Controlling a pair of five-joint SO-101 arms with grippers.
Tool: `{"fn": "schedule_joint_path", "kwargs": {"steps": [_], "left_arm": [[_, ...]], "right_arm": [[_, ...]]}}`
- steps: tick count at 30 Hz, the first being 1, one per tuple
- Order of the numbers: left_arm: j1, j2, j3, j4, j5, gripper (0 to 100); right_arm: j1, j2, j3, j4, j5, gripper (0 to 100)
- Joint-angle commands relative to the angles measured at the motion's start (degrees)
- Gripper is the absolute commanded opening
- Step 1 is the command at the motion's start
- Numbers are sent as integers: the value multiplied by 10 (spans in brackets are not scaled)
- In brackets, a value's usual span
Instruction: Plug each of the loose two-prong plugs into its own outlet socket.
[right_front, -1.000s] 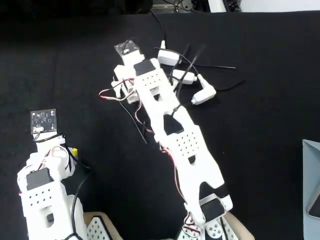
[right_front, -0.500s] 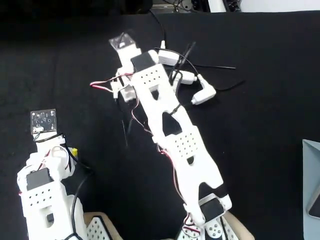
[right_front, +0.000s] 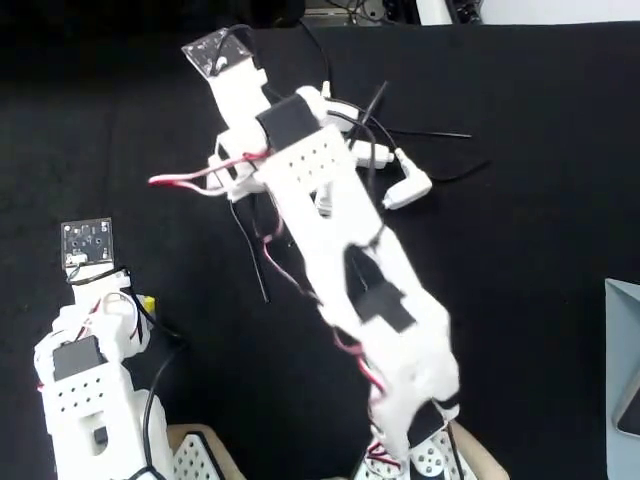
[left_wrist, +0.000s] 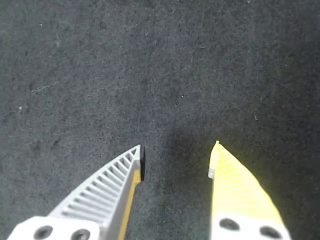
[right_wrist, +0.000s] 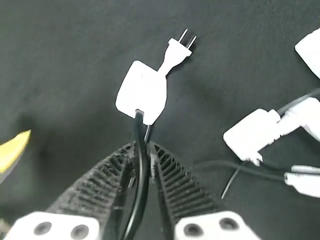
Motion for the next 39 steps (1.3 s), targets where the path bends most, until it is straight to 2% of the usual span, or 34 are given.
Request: {"fn": "schedule_joint_path", "kwargs": {"steps": [1,3,9,16,19,21,25,27,33,39], "left_arm": [[4,-5,-1,-7,3,225],[4,-5,-1,-7,3,225],[-11,-5,-7,-8,6,225],[-58,-5,-23,-7,9,225],[-58,-5,-25,-7,9,225],[-59,-5,-26,-7,9,225],[-76,-5,-27,-7,9,225],[-80,-6,-29,-7,21,225],[-124,-6,-50,-10,28,225],[-196,-6,-111,-6,27,225]], "right_arm": [[-17,-154,116,23,-2,11],[-26,-220,189,22,2,11],[-64,-359,374,19,96,11],[-91,-336,453,18,227,11],[-114,-278,428,12,287,15],[-132,-229,399,-3,295,33],[-165,-124,303,-5,257,221],[-174,-89,228,5,246,267],[-164,-97,9,22,244,222],[-69,-165,-19,22,225,217]]}}
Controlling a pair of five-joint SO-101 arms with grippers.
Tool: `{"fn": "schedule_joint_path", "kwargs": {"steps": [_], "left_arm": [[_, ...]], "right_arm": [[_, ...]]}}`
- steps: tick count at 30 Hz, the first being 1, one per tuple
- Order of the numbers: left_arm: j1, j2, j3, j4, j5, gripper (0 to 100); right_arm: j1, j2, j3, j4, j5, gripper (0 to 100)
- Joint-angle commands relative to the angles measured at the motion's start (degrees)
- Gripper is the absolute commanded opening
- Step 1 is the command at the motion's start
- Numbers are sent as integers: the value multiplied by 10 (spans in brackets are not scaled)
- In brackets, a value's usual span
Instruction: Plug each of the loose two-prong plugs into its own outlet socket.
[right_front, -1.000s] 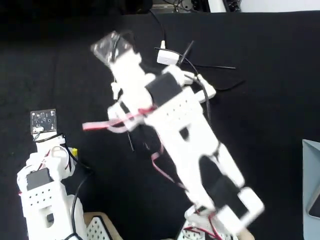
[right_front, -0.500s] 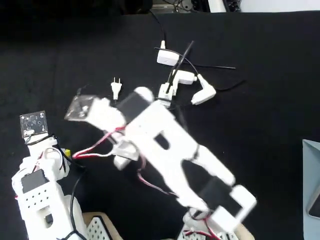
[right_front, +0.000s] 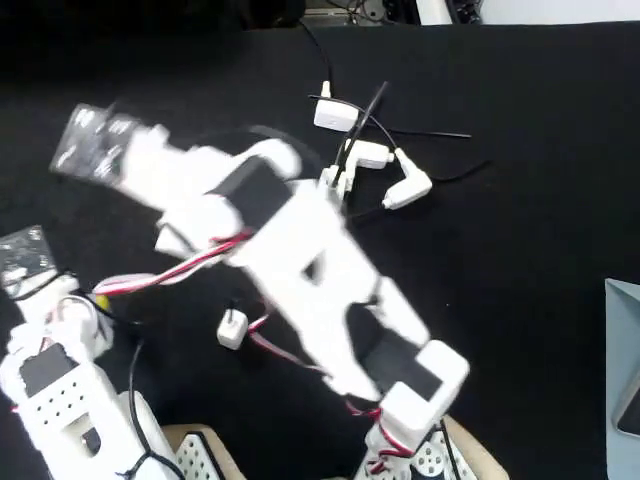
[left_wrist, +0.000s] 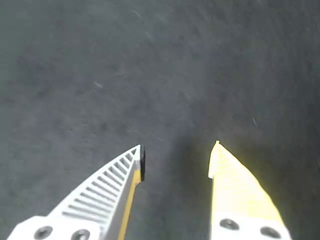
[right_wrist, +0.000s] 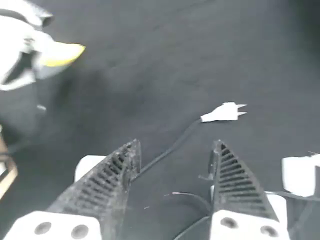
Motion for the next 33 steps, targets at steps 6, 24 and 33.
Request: {"fn": "schedule_joint_path", "kwargs": {"steps": [6,24,33], "left_arm": [[-44,-7,-165,78,-45,225],[327,-6,-278,331,-145,334],[523,-6,-155,230,-245,321]], "right_arm": [[142,-91,60,20,-91,216],[390,-213,312,18,-151,219],[495,-212,318,18,-151,218]]}}
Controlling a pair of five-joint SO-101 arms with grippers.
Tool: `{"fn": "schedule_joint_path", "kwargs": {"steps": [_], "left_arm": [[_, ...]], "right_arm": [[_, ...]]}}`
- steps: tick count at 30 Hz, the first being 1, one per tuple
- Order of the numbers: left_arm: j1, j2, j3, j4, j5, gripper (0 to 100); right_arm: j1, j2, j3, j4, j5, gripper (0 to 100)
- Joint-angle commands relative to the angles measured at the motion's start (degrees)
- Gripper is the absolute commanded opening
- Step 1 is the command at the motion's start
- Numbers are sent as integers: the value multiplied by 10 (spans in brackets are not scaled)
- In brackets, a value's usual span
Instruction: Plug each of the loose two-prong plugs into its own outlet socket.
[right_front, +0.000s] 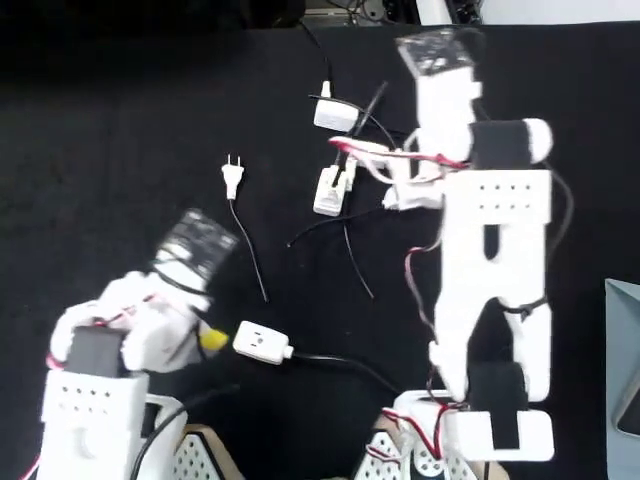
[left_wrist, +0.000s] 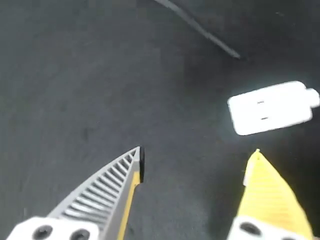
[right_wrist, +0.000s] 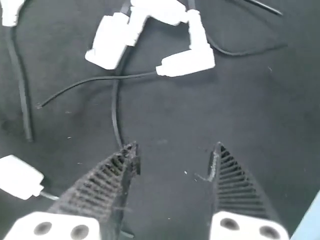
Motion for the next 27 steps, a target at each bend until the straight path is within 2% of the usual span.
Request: {"fn": "schedule_joint_path", "kwargs": {"steps": [1,6,11,16,23,27], "left_arm": [[97,0,45,-71,-39,321],[186,3,103,-146,-40,321],[214,4,135,-189,-40,321],[244,14,138,-186,-39,320],[255,170,131,-255,-37,320],[255,265,102,-294,1,319]], "right_arm": [[32,-22,0,18,-6,218],[43,-22,23,18,-3,219],[42,-22,45,4,-2,219],[40,-22,49,2,-2,219],[41,-22,50,4,-2,218],[42,-22,50,5,-2,217]]}}
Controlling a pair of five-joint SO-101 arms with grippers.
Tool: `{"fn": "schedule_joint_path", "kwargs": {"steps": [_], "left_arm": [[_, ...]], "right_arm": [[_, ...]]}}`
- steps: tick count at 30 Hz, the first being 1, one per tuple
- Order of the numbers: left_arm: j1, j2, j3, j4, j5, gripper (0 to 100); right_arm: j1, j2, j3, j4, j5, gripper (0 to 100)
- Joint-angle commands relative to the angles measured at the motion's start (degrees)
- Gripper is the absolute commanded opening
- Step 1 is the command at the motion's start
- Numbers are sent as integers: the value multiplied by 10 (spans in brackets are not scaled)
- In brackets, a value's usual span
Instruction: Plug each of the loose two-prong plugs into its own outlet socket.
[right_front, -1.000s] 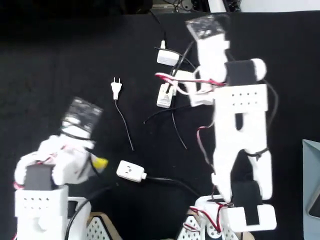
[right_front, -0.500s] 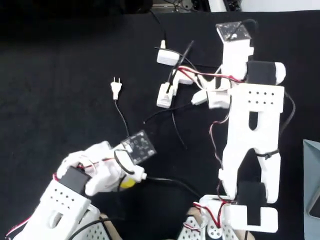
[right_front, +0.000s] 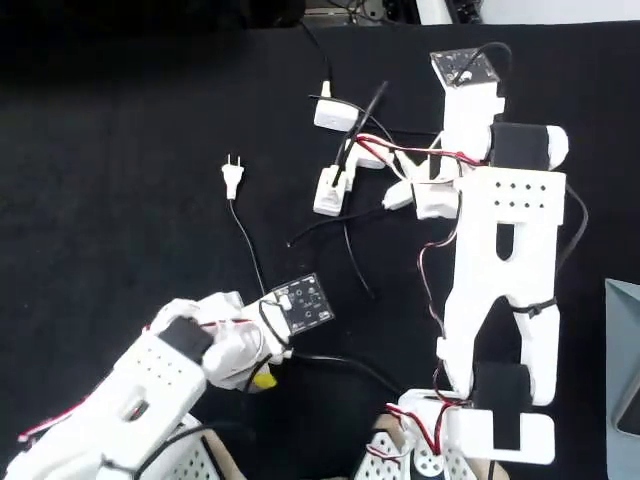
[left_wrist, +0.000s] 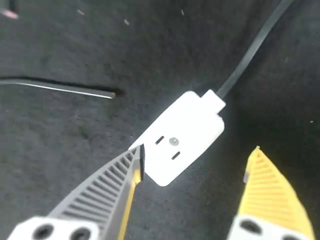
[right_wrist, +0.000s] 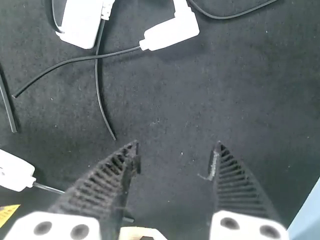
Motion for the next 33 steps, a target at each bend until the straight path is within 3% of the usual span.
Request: {"fn": "schedule_joint_path", "kwargs": {"steps": [1,6,13,18,24,26,30,33], "left_arm": [[2,98,-45,-43,41,304],[2,144,-54,-100,44,160],[-15,142,-54,-104,43,27],[-94,135,-58,-92,46,29],[-153,71,-73,25,43,36],[-166,47,-69,47,43,86],[-211,12,-54,50,51,281],[-248,1,-53,26,70,298]], "right_arm": [[9,-22,-2,5,-2,217],[10,-22,-2,5,-2,216],[10,-22,-2,6,-2,216],[10,-22,-1,6,-2,216],[7,-22,18,4,-2,216],[7,-22,20,3,-2,217],[5,-22,20,3,-2,217],[5,-22,20,4,-2,216]]}}
